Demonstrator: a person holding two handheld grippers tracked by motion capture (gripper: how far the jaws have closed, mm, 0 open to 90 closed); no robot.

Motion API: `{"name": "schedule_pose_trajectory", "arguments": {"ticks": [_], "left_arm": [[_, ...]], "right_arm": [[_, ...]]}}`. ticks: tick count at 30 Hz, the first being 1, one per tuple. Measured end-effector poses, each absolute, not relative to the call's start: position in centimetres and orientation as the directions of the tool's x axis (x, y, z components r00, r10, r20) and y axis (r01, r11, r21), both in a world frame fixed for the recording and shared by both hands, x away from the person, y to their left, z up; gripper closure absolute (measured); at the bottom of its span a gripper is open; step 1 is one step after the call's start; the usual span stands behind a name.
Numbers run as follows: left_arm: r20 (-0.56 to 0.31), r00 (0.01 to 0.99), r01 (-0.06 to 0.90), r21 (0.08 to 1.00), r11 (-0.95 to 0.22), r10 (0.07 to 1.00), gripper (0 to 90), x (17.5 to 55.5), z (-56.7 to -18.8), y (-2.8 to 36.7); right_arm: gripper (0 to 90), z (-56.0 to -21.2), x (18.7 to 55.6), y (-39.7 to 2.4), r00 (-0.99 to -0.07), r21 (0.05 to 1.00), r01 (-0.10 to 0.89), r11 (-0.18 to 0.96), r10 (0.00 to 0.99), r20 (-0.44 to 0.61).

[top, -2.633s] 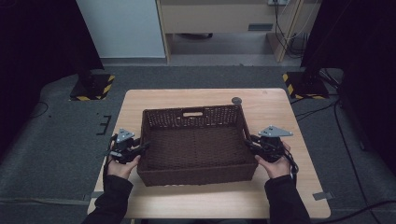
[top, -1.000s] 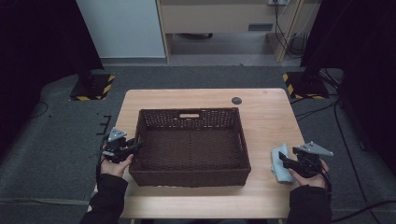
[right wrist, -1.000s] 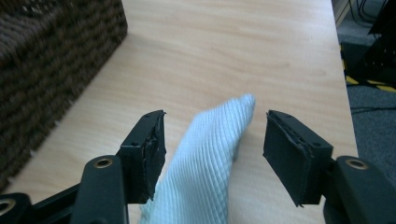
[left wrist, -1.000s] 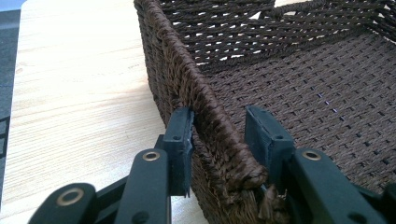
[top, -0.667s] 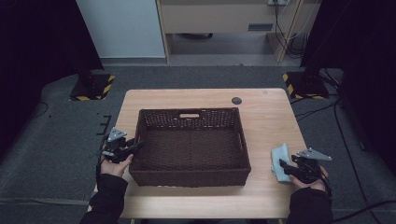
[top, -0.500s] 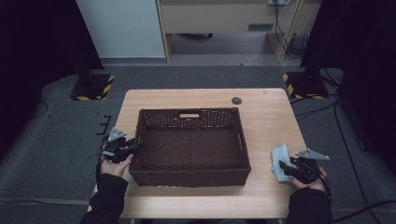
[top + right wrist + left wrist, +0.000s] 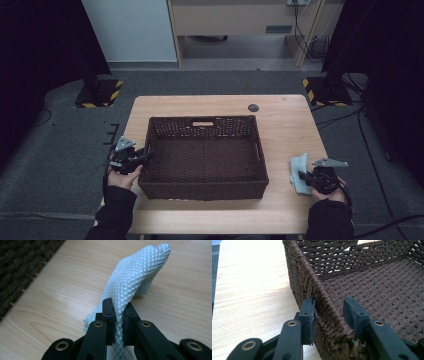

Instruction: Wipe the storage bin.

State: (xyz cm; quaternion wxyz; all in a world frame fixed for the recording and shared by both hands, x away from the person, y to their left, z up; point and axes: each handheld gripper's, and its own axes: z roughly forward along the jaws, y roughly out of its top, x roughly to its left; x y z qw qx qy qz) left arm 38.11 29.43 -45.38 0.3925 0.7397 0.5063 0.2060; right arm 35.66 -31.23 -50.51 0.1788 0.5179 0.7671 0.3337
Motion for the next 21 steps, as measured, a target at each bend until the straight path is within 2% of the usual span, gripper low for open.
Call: {"name": "schedule_pose_trajectory", "arguments": {"ticks": [14,18,21], "left_arm": [[-0.038,0.397,0.588,0.778,-0.222,0.917,64.3,37.8,-45.1,28.6],[-0.072,0.398,0.586,0.787,-0.193,0.915,64.2,37.6,-45.3,28.6],[-0.047,0.407,0.585,0.781,-0.221,0.912,64.8,37.6,-45.1,28.1]], "right_arm": [[83.7,-47.4,37.6,-28.8,-0.448,0.801,0.546,0.245,0.893,0.032],[83.7,-46.9,38.2,-28.1,-0.457,0.814,0.524,0.248,0.889,0.023],[83.7,-46.6,38.7,-27.8,-0.461,0.822,0.515,0.244,0.887,0.026]]}}
